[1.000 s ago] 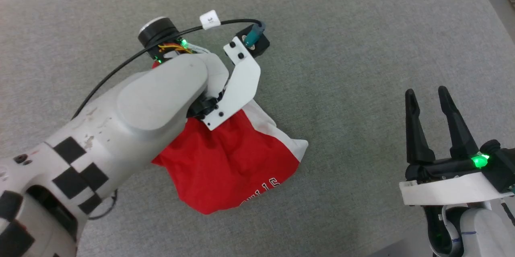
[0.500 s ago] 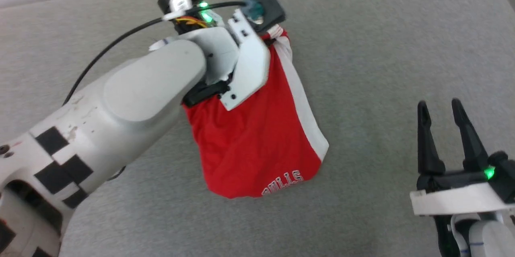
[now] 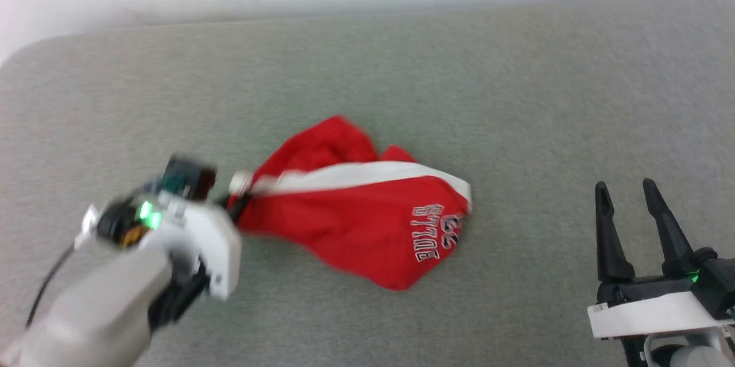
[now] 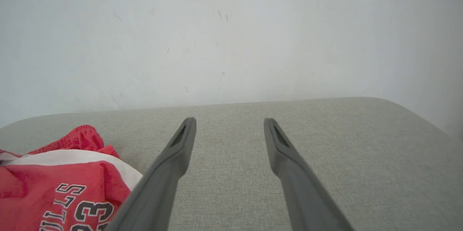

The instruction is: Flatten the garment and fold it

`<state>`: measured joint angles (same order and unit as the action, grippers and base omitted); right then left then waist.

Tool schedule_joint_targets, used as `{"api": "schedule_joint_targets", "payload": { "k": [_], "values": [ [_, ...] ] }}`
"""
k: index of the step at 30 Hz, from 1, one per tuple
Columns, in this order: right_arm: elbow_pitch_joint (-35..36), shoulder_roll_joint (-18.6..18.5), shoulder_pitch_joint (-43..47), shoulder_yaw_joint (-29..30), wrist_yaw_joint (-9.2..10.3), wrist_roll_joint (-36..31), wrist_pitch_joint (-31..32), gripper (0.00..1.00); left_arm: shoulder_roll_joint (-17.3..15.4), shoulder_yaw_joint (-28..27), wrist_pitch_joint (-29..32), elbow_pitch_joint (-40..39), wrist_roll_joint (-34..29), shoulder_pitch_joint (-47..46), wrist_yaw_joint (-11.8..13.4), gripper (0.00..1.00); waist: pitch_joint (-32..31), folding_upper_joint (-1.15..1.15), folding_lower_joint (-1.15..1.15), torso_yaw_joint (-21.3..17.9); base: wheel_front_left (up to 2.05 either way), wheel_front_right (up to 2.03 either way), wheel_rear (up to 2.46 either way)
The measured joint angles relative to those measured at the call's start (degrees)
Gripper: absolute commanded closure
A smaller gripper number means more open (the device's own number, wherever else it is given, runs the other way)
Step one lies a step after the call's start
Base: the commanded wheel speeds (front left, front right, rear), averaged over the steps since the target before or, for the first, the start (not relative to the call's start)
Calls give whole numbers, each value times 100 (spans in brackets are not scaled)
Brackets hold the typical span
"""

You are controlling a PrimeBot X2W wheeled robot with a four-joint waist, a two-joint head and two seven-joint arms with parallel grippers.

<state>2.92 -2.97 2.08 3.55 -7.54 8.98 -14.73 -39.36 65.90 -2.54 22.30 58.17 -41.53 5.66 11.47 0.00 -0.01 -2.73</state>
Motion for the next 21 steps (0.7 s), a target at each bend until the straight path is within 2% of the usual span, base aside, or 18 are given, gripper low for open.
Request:
{"api": "schedule_joint_targets", "payload": {
  "k": [5,9,11,14,17,18,19,20,21],
  "values": [
    [1,-1,26,-18,0,-49,0,0,-76,33,-181,302,344,876,205,100,-259,0,0,279,0,0,0],
    [-3,-2,94,-35,0,-115,0,0,35,56,-288,428,388,1093,283,100,-419,0,0,429,0,0,0],
    [-2,0,101,-37,0,-155,0,0,83,36,-392,453,387,1109,308,0,-452,0,0,462,0,0,0],
    [38,-1,73,-19,0,-353,-1,0,220,-248,-1018,472,330,1112,519,0,-568,0,0,568,0,0,0],
    [125,-2,-113,-9,0,-534,0,0,235,-647,-1201,338,-12,1100,853,0,-631,0,1,638,0,0,0],
    [125,-2,-113,-9,0,-534,0,0,235,-647,-1201,338,-12,1100,853,0,-631,0,1,638,0,0,0],
    [163,-3,-220,-12,0,-631,0,0,256,-899,-1207,181,-222,1105,1021,0,-643,0,1,662,0,0,0],
    [194,-16,-492,-86,0,-790,-1,0,324,-1527,-1218,-300,-753,1127,1326,0,-662,0,1,705,0,0,0],
    [194,-16,-492,-86,0,-790,-1,0,324,-1527,-1218,-300,-753,1127,1326,0,-662,0,1,705,0,0,0]
  ]
}}
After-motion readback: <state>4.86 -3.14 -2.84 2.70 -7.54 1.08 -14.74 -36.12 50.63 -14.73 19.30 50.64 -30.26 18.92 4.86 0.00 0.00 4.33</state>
